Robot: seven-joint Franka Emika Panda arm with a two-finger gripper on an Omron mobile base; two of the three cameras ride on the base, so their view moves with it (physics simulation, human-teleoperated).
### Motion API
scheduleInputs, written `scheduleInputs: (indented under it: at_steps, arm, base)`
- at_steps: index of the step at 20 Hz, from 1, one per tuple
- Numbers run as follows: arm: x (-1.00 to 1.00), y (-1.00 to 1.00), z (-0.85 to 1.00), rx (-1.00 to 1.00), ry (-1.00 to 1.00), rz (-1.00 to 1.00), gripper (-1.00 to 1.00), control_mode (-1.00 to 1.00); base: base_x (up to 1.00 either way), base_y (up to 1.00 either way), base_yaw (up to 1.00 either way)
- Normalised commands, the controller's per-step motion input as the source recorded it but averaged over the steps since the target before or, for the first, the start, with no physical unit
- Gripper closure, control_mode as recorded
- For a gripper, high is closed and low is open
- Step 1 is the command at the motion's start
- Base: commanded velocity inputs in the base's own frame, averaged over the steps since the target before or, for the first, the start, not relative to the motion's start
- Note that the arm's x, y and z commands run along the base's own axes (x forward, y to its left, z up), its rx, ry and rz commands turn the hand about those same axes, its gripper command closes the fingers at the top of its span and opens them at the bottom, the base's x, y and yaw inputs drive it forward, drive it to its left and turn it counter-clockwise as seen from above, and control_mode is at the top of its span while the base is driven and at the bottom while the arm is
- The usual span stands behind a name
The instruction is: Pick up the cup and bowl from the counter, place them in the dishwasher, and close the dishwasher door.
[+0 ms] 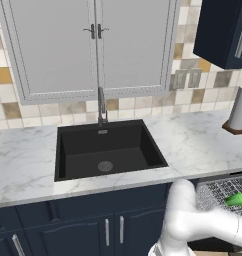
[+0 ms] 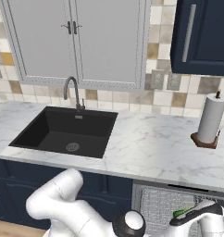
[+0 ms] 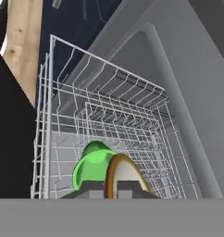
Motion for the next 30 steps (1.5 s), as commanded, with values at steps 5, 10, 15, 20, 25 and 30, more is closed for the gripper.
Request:
scheduleInputs:
  at_steps: [5,10,15,20,25,30]
  arm:
    - [0.00,-0.12,-0.48,0.00,-0.01,0.11,1.00,-1.00]
    - [-0.14,0.00,-0.62,0.00,-0.14,0.11,1.00,-1.00]
    - [-0.23,0.00,-0.68,0.00,-0.25,0.10,1.00,-1.00]
    - [-0.21,0.00,-0.67,0.00,-0.32,0.11,1.00,-1.00]
    - [-0.06,0.02,-0.72,-0.03,-0.32,0.14,1.00,-1.00]
    - [0.00,0.03,-0.74,-0.07,-0.27,0.15,1.00,-1.00]
  base:
    - [0.00,0.00,0.00]
    - [0.00,0.00,0.00]
    - [0.00,0.00,0.00]
    - [0.00,0.00,0.00]
    - [0.00,0.00,0.00]
    - [0.00,0.00,0.00]
